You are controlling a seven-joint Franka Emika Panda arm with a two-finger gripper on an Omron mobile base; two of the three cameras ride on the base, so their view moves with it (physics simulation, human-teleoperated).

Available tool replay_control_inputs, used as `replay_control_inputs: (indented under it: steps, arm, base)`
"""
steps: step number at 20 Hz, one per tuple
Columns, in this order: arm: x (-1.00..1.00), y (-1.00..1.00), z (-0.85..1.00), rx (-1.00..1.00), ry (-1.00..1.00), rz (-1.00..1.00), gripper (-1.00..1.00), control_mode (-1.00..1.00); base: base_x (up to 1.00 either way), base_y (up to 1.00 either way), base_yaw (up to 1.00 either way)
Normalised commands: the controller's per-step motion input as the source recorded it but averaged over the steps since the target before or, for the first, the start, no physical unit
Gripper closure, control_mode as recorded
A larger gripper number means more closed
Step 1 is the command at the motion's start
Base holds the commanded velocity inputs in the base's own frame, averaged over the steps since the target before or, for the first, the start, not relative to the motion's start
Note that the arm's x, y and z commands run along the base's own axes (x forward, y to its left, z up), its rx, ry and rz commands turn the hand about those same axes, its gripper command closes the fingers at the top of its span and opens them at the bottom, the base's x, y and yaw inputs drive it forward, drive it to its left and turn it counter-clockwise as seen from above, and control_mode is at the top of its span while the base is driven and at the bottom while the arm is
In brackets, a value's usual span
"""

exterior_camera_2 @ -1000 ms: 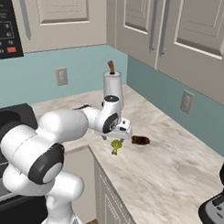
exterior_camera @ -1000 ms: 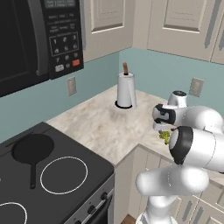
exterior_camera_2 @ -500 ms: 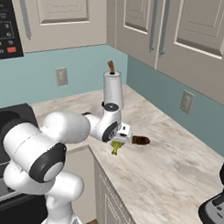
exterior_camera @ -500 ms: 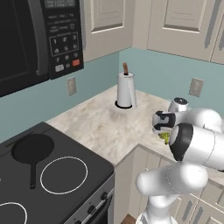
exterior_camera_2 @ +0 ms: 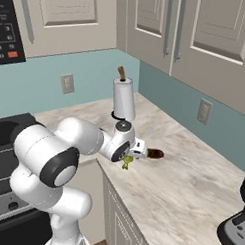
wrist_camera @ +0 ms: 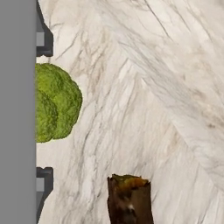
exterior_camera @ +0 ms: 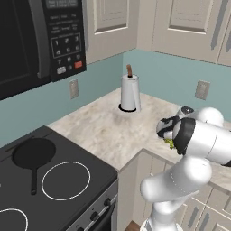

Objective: Put the sweet potato and broccoli in the pan. Then turn on the rear right burner and set the heat to medium.

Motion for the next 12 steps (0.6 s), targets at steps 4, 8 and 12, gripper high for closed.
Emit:
replay_control_inputs:
  steps: [4,8,12]
  arm:
    - [0.04,-0.05,-0.06,0.0,-0.02,-0.01,-1.0,-1.0]
    - [0.0,0.0,-0.17,0.0,0.0,0.0,-1.0,-1.0]
    - [0.0,0.0,-0.15,0.0,0.0,0.0,-1.0,-1.0]
  base:
    - [0.0,0.0,0.0]
    - [0.0,0.0,0.0]
    - [0.0,0.0,0.0]
